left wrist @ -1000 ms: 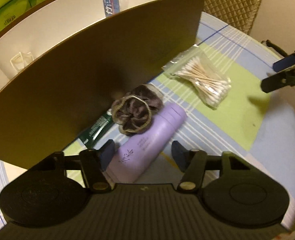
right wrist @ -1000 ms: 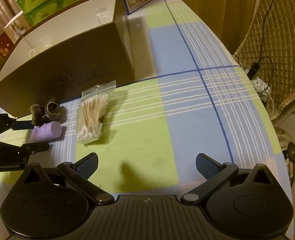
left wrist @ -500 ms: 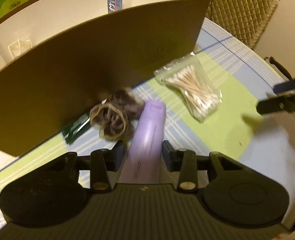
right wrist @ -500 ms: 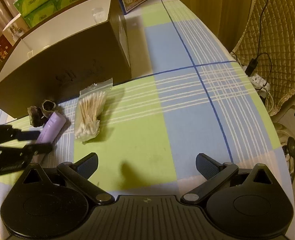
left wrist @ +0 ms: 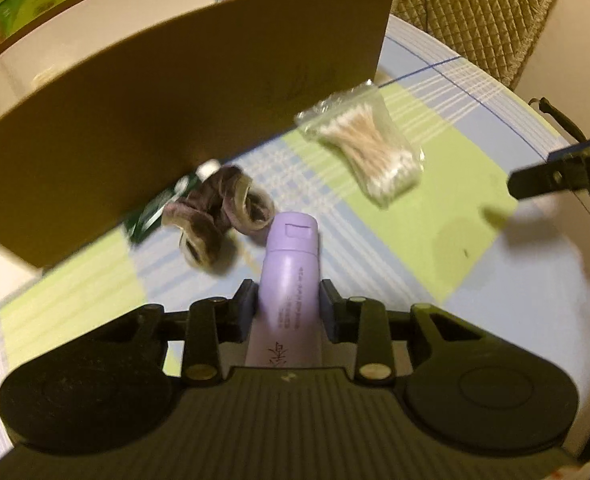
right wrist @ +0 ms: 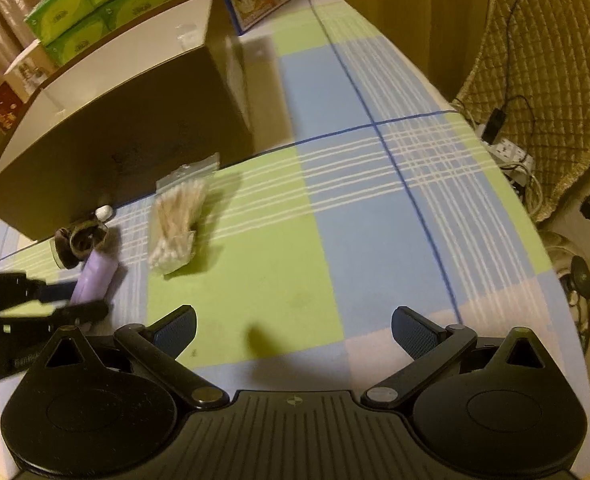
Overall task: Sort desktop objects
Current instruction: 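Lift the purple tube off the table with the left tool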
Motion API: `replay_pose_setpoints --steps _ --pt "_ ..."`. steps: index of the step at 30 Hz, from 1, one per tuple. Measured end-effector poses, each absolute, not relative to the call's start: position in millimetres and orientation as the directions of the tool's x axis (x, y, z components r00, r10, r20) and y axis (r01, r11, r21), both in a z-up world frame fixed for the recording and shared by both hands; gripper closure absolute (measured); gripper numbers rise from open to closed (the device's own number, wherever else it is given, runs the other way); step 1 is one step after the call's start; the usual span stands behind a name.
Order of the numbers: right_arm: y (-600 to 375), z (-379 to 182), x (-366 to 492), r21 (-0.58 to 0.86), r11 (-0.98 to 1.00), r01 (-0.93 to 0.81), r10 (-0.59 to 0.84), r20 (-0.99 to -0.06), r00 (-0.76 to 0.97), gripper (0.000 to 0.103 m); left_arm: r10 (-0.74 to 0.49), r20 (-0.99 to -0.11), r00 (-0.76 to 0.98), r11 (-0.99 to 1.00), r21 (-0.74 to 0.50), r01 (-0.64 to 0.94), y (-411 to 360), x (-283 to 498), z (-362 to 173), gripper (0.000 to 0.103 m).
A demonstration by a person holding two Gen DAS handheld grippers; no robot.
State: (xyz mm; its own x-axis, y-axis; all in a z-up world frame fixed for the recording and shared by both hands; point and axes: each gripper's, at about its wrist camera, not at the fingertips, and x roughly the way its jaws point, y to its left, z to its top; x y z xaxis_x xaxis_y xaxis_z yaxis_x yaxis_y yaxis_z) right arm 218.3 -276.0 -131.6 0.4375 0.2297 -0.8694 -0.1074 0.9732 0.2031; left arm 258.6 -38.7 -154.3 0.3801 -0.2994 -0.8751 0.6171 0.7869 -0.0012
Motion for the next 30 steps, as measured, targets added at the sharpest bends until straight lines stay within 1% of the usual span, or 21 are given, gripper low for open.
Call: replay_pose_setpoints --steps 11,15,20,21,22,24,30 --pt "-248.8 -129.4 216.9 0.221 0.954 -0.205 0.291 -0.853 0.434 0.002 -0.229 -0.891 0.393 0.849 0.016 0.529 22.6 214.7 -148.2 0.074" --pt "-237.7 -127.8 219.6 0.225 0.945 -0.237 0.311 -0.839 0.445 0.002 -0.172 -0.887 0.429 0.899 0.037 0.436 50.4 212.8 -147.6 0.074" --pt "-217.9 -124.7 226.3 0.219 0.929 -0.297 0.342 -0.813 0.471 0.002 -0.092 -0.880 0.466 0.958 0.049 0.282 80.2 231.6 -148.5 0.074" --pt "-213.4 -125.0 229.0 0.219 0.925 -0.312 0.352 -0.807 0.475 0.004 -0.076 -0.880 0.468 0.966 0.052 0.254 83.6 236.8 -148.2 0.074" --pt "-209.2 -125.1 231.4 0.214 0.923 -0.320 0.353 -0.801 0.483 0.009 -0.061 -0.880 0.471 0.971 0.056 0.231 86.3 241.7 -147.8 0.074" --pt "-200.9 -127.5 238.5 0.204 0.921 -0.333 0.353 -0.798 0.489 0.016 -0.043 -0.880 0.474 0.979 0.059 0.197 88.2 250.8 -147.7 0.074" --pt "-183.7 -139.8 260.2 0.173 0.927 -0.333 0.329 -0.803 0.497 0.022 -0.020 -0.884 0.467 0.985 0.061 0.158 86.7 267.0 -145.8 0.074"
